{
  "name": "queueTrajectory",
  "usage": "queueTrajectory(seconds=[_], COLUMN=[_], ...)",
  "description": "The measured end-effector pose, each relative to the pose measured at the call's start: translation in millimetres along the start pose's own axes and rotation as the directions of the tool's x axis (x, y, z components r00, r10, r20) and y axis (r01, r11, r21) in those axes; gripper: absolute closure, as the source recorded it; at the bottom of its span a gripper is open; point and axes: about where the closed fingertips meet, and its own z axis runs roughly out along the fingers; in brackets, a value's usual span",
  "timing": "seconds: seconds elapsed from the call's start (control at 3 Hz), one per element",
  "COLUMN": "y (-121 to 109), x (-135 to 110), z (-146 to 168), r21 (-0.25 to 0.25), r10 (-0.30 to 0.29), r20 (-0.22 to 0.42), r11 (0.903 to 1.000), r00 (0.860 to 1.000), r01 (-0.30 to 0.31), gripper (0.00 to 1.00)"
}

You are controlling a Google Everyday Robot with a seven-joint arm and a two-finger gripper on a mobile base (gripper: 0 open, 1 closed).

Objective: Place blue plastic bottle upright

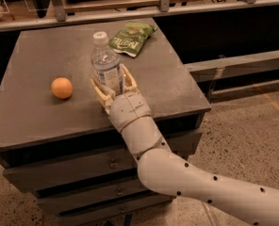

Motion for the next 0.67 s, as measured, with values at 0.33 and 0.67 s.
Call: queueTrajectory(seconds=[0.33,0.67], y=[0.4,0.9], x=[2.0,2.7], z=[-2.9,-5.2], r21=[-0.001,-0.005], r10=[-0.001,0.001], r20=[-0.002,-0.005], r11=[1.0000,1.0000], r00=[1.000,1.000], r01=[0.001,-0.001], gripper=[0.62,0.38])
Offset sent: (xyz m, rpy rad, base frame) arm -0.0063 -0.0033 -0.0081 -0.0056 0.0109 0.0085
